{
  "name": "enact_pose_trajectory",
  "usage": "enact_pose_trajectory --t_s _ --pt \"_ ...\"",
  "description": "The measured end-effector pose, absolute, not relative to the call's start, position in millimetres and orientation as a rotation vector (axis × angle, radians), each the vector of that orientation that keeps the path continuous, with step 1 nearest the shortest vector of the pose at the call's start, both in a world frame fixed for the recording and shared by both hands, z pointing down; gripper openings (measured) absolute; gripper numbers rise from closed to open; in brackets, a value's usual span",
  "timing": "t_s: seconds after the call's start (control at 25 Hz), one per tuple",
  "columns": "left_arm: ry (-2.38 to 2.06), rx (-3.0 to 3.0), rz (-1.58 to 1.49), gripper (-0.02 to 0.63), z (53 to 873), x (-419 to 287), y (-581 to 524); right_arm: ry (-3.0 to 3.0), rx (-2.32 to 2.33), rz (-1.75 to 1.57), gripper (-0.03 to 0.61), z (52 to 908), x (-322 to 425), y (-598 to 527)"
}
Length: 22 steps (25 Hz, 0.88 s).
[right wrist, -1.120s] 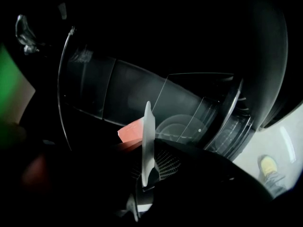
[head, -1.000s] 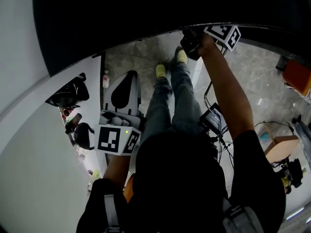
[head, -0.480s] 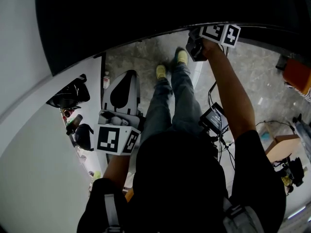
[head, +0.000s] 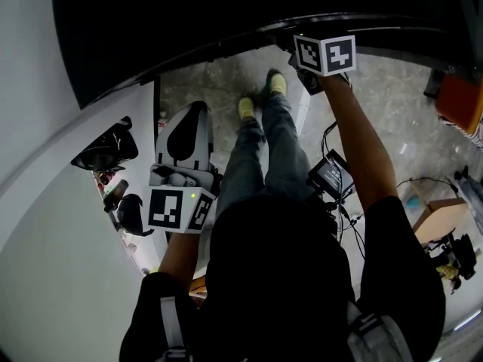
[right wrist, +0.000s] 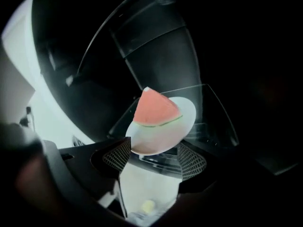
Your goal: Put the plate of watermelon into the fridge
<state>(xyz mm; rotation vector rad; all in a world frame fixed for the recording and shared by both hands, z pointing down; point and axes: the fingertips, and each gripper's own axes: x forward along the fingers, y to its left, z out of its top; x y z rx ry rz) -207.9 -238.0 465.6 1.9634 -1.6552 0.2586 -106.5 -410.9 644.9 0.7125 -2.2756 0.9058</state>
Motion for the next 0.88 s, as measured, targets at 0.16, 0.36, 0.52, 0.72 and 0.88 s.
enact_pose_trajectory --t_s 0.16,0.36,0.52,0.72,0.88 --pt "-1.647 1.978 0.277 0.013 463.6 -204.7 -240.9 -2.255 0.723 0.805 0.299 650.8 -98.7 -412.9" --pt "-1.645 1.984 0.298 0.012 459.6 -203.6 -241.2 -2.241 0.732 0.679 0.308 650.3 -93.8 -413.9" --pt "-1.644 1.990 0.306 0.012 459.8 -203.6 -242.7 -2.278 0.686 0.710 0.309 649.8 -93.1 -413.6" --pt "-1.642 1.988 0.309 0.012 458.2 -201.1 -240.5 -2.349 0.654 0.876 0.310 648.2 -88.1 -411.8" --pt "-1.642 1.995 0.307 0.012 455.9 -202.6 -242.1 -2.367 0.615 0.847 0.316 647.4 -89.2 -406.9"
